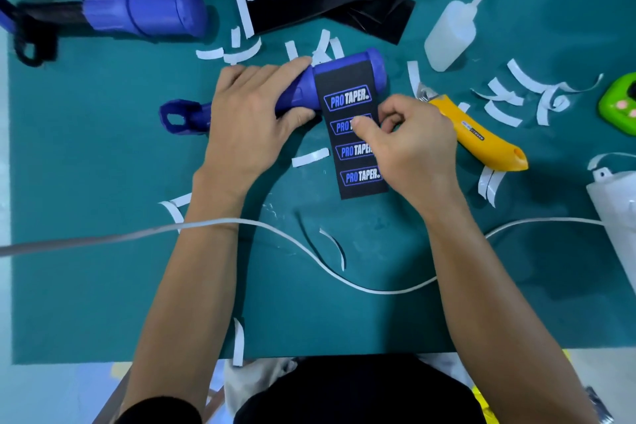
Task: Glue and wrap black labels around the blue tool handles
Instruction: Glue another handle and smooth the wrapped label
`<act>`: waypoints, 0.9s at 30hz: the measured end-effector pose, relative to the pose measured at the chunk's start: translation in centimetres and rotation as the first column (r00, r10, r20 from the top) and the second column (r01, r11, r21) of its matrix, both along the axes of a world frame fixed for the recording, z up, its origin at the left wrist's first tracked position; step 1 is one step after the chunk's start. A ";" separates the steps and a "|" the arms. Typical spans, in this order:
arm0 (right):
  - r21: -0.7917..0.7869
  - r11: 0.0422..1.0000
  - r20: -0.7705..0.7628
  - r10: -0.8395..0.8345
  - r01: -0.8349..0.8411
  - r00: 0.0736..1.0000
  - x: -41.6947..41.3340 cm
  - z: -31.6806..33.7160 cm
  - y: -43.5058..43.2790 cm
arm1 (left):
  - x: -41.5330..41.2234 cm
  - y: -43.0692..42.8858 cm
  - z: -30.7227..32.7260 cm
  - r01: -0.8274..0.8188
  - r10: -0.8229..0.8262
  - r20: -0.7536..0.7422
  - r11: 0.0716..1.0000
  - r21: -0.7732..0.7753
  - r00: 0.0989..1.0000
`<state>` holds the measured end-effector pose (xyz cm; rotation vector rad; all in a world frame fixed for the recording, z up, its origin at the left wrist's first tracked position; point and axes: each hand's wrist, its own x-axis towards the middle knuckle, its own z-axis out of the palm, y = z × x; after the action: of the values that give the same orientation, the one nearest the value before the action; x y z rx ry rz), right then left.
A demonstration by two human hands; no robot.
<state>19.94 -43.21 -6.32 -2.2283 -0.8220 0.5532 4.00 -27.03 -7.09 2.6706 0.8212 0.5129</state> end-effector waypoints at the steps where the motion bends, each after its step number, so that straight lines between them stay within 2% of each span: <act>1: 0.024 1.000 -0.036 0.009 -0.008 0.999 0.2 0.0 -0.1 | 0.0 -0.1 0.1 -0.001 0.001 0.021 1.000 -0.011 1.000; 5: 0.174 0.985 -0.298 0.065 -0.013 0.952 0.8 0.3 0.0 | -0.1 -0.3 0.6 -0.012 0.017 0.074 0.998 -0.060 0.997; 9: 0.276 0.961 -0.431 0.112 0.013 0.895 0.7 0.5 0.2 | -0.4 -0.2 1.1 -0.035 0.044 0.076 0.993 -0.116 0.996; 20: 0.362 0.930 -0.412 0.103 0.059 0.905 0.9 0.4 0.4 | -0.7 -1.3 3.2 -0.085 0.077 -0.048 0.979 -0.183 0.996; 27: 0.404 0.905 -0.493 0.089 0.136 0.866 1.5 1.0 1.2 | -1.2 -1.8 4.6 -0.157 0.148 -0.053 0.887 -0.435 0.988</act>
<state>21.42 -42.02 -5.28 -1.5813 -0.5676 0.8108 2.82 -28.86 -2.53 2.2103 1.0215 0.2928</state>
